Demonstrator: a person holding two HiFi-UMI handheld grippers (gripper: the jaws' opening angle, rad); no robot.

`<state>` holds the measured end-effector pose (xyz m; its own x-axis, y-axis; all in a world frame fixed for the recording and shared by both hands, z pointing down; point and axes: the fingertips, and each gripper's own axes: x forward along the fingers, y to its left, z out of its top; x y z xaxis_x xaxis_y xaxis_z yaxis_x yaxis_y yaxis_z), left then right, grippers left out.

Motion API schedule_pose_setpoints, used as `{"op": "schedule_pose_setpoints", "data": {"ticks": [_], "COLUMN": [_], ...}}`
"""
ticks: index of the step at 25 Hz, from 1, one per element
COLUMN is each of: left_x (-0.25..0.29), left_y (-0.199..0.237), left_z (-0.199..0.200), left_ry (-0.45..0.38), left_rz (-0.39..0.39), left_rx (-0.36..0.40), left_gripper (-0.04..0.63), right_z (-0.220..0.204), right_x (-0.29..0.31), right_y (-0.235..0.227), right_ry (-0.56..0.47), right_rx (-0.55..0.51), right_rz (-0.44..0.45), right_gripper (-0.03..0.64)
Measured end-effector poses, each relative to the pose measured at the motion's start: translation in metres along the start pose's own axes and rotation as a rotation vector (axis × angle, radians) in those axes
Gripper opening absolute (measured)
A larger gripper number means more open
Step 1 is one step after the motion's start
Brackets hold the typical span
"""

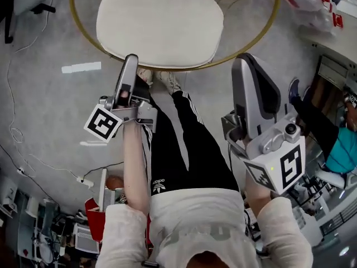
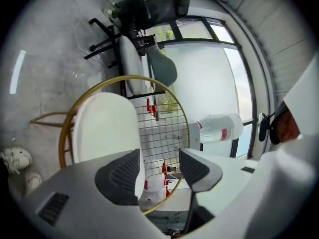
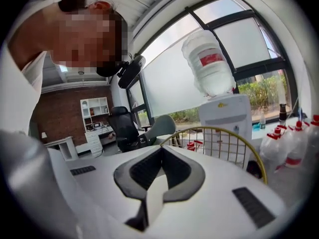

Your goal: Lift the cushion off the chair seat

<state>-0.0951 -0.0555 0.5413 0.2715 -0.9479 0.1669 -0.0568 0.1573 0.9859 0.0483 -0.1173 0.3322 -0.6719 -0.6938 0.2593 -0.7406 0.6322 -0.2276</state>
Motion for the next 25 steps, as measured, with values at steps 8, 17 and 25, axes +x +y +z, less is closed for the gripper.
{"op": "schedule_pose_setpoints", "data": {"ticks": [8, 17, 25], "left_x": [-0.028, -0.014, 0.016], "left_y": [0.114, 0.139, 0.137], "left_z": [-0.040, -0.051, -0.050], "left_ry": [-0.002, 0.018, 0.031], "left_rz": [0.156, 0.163, 0.141], "left_rx": [-0.208, -0.270, -0.261], "left_gripper": [0.238, 0.238, 0.238], "right_z": [-0.046, -0.058, -0.063], "right_x": [0.006, 0.006, 0.006], "right_y": [0.004, 0.012, 0.004], "right_ry": [0.074, 0.091, 0.082], "right_rx": [0.040, 0.062, 0.084], "right_rz": [0.031, 0.060, 0.053], "right_gripper": [0.017, 0.017, 0.017]}}
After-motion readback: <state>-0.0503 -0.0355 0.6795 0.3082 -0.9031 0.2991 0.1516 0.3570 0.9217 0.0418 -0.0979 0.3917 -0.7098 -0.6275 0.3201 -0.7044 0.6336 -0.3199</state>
